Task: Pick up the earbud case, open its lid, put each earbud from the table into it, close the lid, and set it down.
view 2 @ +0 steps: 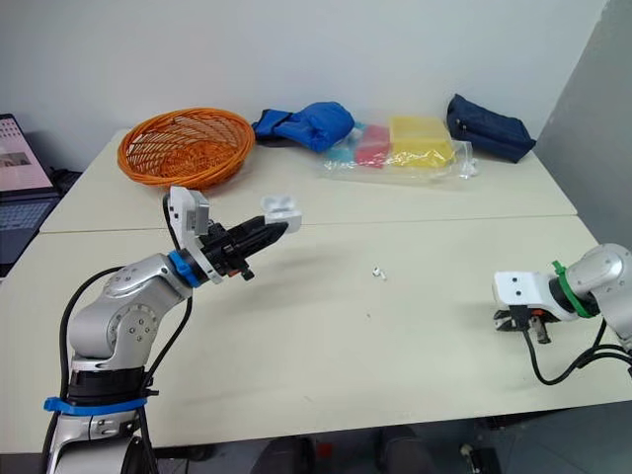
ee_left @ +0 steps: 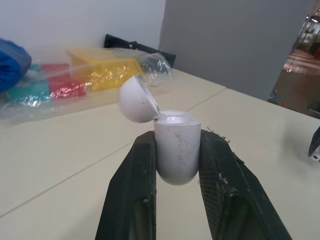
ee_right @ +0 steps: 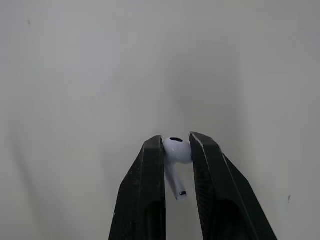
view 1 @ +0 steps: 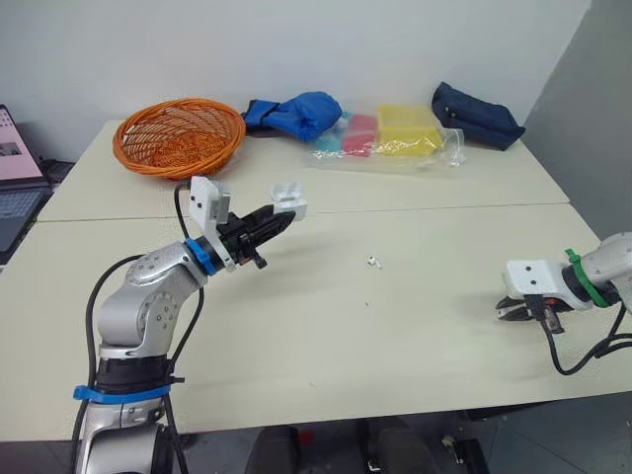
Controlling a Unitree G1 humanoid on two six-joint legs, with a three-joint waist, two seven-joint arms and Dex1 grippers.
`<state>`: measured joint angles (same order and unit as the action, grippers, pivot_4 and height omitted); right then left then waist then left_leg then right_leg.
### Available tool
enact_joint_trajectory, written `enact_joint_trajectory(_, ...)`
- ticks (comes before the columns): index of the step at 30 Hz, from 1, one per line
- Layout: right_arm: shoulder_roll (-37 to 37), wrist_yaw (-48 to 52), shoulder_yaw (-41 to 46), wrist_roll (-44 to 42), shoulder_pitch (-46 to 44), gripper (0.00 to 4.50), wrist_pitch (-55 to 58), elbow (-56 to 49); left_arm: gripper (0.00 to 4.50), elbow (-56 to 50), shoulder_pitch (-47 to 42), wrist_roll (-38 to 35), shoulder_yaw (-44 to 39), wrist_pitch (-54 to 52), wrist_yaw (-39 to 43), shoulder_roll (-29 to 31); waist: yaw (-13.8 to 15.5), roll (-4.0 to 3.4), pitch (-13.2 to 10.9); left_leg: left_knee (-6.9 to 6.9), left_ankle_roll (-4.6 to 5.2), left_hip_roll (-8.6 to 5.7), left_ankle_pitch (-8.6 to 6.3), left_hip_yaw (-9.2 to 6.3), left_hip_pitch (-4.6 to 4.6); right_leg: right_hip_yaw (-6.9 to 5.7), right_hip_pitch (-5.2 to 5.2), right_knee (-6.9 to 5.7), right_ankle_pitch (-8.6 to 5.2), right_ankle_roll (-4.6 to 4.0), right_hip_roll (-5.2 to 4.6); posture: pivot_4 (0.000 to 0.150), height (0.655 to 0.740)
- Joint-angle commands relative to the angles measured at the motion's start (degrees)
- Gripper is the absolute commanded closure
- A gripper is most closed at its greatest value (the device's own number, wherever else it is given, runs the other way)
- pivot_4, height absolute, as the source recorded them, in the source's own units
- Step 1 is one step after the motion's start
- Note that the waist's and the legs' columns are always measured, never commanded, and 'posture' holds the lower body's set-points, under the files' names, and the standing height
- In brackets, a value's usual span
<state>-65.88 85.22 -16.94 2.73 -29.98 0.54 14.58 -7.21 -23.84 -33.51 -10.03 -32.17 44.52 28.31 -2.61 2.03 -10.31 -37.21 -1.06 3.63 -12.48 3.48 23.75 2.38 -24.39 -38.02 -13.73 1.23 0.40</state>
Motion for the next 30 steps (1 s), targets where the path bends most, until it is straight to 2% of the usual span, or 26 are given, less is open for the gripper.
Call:
enact_joint_trajectory(1,-0.49,1.87,0.67,1.22,-2.41,4.11,-1.65,0.95,3.71,-3.54,-0.16,-1.42,-1.04,0.37,0.04,0.78,0.12,0.0,0.0,0.07,0.0,0.0,0.0,0.0,0.0,0.0,-0.01,0.04,-0.01,0.0,0.0,0.15,0.74)
enact_joint_trajectory(11,-1.52,1.5,0.65,4.88,0.24,4.11,-0.95,5.88,3.71,-5.81,0.74,-2.93,-1.08,-1.32,-0.48,1.86,0.92,0.0,0.0,0.15,-0.01,-0.01,0.0,0.02,-0.01,-0.05,0.0,0.05,-0.07,-0.03,-0.03,0.15,0.74)
enact_joint_trajectory(25,-0.04,-0.37,3.16,3.55,4.22,4.11,6.82,3.27,3.71,-5.92,-1.82,-5.04,-0.63,-1.05,-0.74,1.07,0.79,-0.01,0.01,0.15,-0.02,-0.01,0.01,0.03,-0.14,-0.02,0.06,-0.01,-0.06,-0.02,-0.01,0.15,0.74)
enact_joint_trajectory(29,-0.41,-0.46,4.12,2.77,5.43,4.11,8.33,1.87,3.71,-6.73,-3.99,-4.27,-2.69,3.54,-3.46,-0.94,0.89,0.01,0.01,0.14,-0.02,-0.01,0.01,0.02,-0.22,-0.03,0.17,-0.01,-0.07,-0.02,-0.02,0.15,0.74)
enact_joint_trajectory(30,-0.36,-0.55,4.3,2.7,5.55,4.11,8.65,1.55,3.71,-7.22,-3.37,-1.72,-2.4,6.29,-4.76,-1.37,0.89,0.01,0.01,0.12,-0.02,0.0,0.01,0.0,-0.23,-0.05,0.19,-0.01,-0.06,-0.02,-0.02,0.15,0.74)
